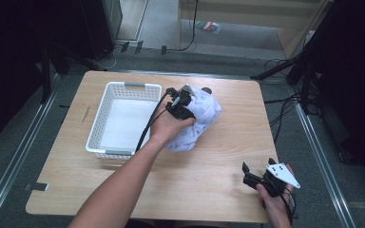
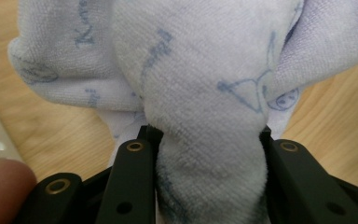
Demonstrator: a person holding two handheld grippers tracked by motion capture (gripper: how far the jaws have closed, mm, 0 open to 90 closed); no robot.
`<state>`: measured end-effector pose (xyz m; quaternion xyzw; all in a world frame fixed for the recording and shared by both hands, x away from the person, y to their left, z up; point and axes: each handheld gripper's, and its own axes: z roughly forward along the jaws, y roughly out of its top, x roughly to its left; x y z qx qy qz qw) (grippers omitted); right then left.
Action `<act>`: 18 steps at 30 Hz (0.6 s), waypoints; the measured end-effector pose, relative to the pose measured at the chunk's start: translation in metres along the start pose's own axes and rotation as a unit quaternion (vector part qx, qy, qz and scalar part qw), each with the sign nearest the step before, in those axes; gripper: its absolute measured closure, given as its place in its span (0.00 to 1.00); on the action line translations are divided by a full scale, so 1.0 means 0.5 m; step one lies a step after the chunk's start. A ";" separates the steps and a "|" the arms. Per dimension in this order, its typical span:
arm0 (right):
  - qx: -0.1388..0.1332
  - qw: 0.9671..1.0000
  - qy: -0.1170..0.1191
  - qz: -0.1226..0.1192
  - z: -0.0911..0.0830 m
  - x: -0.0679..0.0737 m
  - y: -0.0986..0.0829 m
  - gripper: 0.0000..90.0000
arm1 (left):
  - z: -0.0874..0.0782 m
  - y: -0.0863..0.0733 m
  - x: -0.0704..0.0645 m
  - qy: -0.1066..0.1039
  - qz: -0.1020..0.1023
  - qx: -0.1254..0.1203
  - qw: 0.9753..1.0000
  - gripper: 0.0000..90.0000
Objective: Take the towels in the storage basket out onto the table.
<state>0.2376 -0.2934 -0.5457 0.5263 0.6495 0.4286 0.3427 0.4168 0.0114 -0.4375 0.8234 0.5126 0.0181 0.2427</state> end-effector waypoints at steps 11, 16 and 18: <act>-0.001 1.000 0.000 0.003 0.000 -0.001 0.000 0.03 | 0.082 -0.026 -0.002 -0.016 -0.011 0.027 0.999 0.64; -0.001 1.000 0.002 0.006 0.000 -0.002 0.000 0.03 | 0.087 -0.030 0.002 -0.027 -0.017 0.032 0.999 0.25; 0.000 1.000 0.002 0.005 0.000 -0.002 0.000 0.03 | 0.084 -0.028 0.002 -0.022 -0.016 0.046 0.999 0.02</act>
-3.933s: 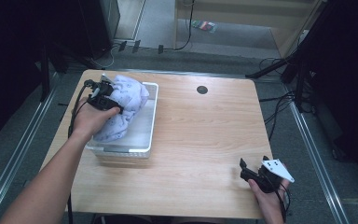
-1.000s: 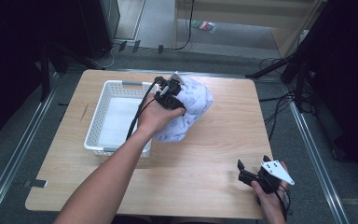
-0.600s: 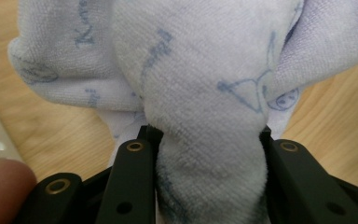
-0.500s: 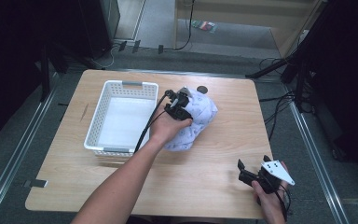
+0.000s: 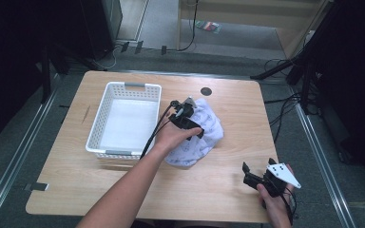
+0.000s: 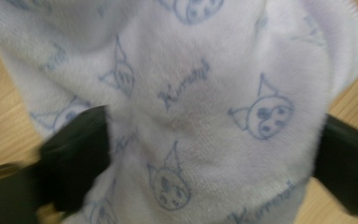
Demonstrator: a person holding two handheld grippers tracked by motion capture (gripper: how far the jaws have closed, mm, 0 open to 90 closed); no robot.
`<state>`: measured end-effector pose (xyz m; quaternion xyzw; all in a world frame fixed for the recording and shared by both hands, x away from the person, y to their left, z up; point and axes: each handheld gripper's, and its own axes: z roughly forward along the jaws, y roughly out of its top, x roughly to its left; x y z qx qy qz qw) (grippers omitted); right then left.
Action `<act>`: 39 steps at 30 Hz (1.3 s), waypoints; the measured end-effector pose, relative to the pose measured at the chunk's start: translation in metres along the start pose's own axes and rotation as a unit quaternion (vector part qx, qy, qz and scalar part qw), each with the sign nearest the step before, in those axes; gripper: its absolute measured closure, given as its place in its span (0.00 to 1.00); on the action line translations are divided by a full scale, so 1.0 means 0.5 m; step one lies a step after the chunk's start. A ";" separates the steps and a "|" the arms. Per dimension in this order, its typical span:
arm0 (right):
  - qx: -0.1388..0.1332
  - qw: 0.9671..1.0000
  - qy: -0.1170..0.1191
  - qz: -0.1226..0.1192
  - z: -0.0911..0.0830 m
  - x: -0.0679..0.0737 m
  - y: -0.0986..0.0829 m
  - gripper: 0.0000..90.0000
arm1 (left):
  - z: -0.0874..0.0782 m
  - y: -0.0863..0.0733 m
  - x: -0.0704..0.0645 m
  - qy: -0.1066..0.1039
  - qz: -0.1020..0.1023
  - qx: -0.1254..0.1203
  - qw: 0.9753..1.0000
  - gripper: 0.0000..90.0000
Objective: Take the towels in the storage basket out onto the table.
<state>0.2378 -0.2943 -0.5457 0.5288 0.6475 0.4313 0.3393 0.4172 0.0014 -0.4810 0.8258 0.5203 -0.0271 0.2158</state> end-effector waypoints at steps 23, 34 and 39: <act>0.003 1.000 -0.002 0.000 0.001 0.000 0.001 0.03 | -0.176 -0.025 0.076 0.038 0.012 -0.069 0.997 0.00; 0.003 1.000 -0.004 -0.002 0.002 0.000 0.001 0.03 | -0.236 -0.052 0.124 0.047 0.008 -0.092 0.995 0.00; 0.004 1.000 -0.005 0.000 0.002 -0.001 0.001 0.03 | -0.252 -0.070 0.143 0.053 0.004 -0.095 0.994 0.00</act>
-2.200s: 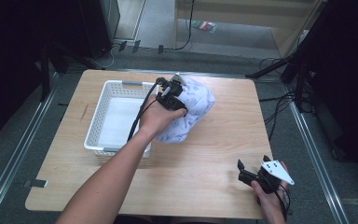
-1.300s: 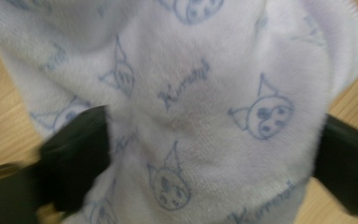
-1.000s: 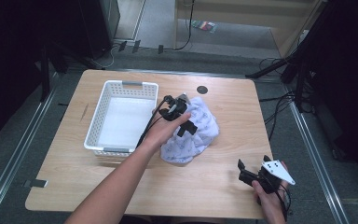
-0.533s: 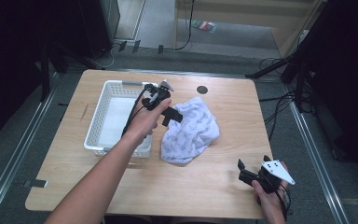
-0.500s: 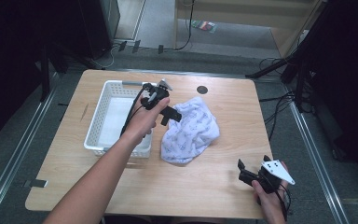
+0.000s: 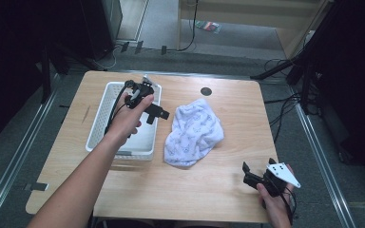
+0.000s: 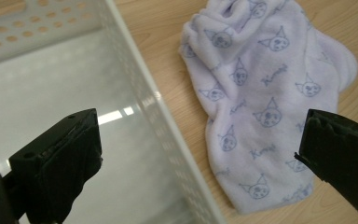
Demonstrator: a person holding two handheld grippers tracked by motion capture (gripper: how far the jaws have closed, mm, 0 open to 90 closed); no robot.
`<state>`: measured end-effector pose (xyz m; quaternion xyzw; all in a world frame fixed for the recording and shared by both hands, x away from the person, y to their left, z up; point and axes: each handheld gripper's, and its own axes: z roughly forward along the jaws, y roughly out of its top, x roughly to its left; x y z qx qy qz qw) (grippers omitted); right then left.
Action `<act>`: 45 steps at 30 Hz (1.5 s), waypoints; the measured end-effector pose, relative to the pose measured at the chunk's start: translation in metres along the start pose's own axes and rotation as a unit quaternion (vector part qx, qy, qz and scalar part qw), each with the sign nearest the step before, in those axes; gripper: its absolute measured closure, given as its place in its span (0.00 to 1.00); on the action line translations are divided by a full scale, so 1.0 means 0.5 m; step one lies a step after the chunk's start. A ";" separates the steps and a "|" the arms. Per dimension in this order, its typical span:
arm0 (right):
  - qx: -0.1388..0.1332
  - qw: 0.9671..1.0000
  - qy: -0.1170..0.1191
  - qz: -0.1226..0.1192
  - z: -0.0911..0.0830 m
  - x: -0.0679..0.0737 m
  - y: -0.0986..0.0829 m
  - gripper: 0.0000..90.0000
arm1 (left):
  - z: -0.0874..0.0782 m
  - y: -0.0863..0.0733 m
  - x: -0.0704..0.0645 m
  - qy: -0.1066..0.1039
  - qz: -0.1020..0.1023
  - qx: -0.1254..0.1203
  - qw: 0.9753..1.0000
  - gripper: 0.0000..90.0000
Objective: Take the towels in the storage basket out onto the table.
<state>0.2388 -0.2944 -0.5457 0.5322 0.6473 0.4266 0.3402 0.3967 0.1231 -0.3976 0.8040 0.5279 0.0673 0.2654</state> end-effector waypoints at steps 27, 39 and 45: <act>0.004 1.000 -0.006 0.002 0.001 0.000 0.000 0.03 | -0.092 -0.101 0.144 0.032 -0.059 -0.047 0.997 0.00; 0.006 1.000 -0.010 0.006 0.002 -0.001 0.001 0.03 | -0.109 -0.154 0.196 0.038 -0.083 -0.061 0.994 0.00; 0.007 1.000 -0.011 0.006 0.002 0.000 0.001 0.03 | -0.118 -0.179 0.214 0.045 -0.092 -0.072 0.992 0.00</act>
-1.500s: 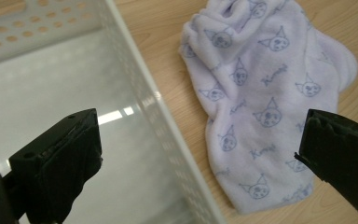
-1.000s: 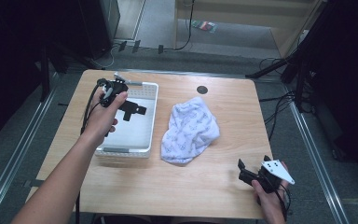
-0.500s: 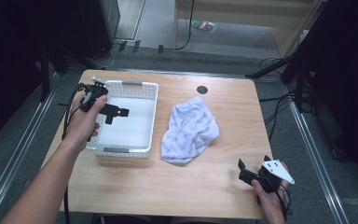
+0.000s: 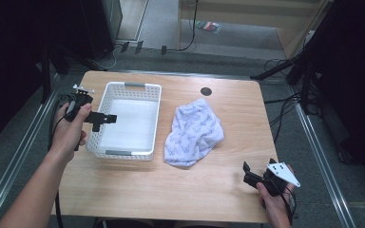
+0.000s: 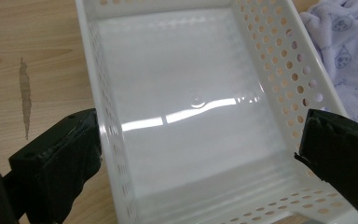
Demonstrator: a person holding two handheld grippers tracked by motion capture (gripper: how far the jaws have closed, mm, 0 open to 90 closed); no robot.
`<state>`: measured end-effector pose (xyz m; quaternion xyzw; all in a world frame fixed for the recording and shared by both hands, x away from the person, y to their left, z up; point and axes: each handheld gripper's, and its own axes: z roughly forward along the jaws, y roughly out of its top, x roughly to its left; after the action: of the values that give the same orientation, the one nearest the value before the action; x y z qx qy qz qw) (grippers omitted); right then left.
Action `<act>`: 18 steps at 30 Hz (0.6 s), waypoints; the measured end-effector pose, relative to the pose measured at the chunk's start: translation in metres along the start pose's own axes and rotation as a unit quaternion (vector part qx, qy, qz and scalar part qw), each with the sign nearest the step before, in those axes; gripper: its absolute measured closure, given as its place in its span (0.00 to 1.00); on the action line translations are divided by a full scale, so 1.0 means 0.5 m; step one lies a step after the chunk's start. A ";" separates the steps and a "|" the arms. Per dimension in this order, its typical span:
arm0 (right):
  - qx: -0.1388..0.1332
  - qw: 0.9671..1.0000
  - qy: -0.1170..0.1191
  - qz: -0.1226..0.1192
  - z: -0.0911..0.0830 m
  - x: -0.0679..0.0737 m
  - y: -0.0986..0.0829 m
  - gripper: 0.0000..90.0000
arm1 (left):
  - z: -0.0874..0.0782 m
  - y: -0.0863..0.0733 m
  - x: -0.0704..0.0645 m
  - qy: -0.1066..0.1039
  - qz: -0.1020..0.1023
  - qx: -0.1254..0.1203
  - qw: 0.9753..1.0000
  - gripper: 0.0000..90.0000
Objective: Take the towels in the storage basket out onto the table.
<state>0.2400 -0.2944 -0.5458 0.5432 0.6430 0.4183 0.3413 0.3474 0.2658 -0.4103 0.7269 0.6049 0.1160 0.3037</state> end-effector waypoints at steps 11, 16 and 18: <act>-0.001 1.000 -0.001 0.000 0.000 0.000 0.000 0.03 | -0.012 -0.046 0.030 0.008 -0.007 -0.020 1.000 0.00; -0.001 1.000 0.000 0.001 0.000 -0.001 0.000 0.03 | -0.019 -0.068 0.038 0.009 -0.008 -0.031 0.999 0.00; -0.001 1.000 0.000 0.000 0.000 0.000 0.000 0.03 | -0.024 -0.078 0.045 0.009 -0.013 -0.036 0.999 0.00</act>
<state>0.2399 -0.2945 -0.5458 0.5434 0.6423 0.4187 0.3418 0.3149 0.2941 -0.4277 0.7068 0.6123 0.1399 0.3256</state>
